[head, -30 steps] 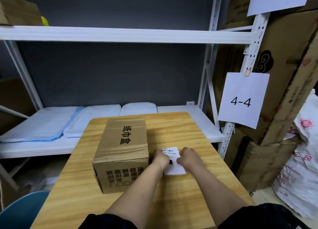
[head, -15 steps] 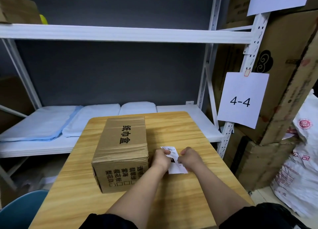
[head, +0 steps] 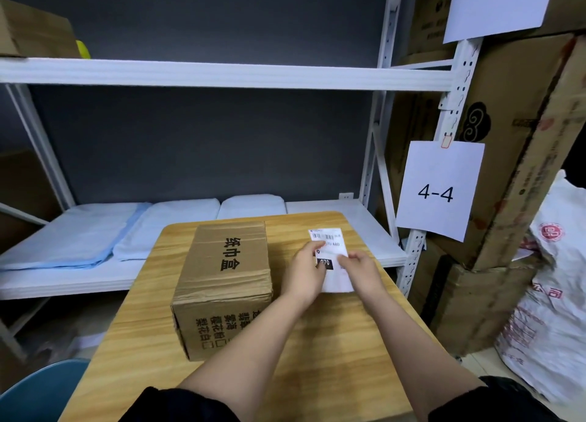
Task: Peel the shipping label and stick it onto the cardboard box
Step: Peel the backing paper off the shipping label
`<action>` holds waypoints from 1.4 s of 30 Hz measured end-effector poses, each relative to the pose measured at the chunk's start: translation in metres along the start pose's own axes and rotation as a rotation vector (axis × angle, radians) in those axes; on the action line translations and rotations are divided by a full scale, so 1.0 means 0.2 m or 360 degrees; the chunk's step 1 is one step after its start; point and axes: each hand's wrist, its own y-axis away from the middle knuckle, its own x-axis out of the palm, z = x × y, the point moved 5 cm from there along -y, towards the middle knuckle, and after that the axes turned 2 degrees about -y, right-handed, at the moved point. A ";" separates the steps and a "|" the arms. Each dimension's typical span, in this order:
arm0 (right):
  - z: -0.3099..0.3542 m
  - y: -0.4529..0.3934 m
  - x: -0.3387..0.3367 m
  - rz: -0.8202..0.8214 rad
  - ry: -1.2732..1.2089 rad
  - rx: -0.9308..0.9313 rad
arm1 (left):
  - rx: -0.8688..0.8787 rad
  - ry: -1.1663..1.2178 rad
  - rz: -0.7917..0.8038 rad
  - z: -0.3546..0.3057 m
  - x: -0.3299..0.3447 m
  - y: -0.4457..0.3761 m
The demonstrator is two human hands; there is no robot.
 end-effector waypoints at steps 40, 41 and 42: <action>0.39 0.41 0.45 0.0472 -0.0479 -0.0189 | -0.0018 0.0938 -0.0117 0.12 -0.73 0.15; 0.39 0.41 0.45 0.0427 -0.0472 -0.0215 | -0.0025 0.0946 -0.0108 0.12 -0.71 0.16; 0.39 0.41 0.45 0.0395 -0.0464 -0.0238 | -0.0032 0.0949 -0.0101 0.12 -0.70 0.17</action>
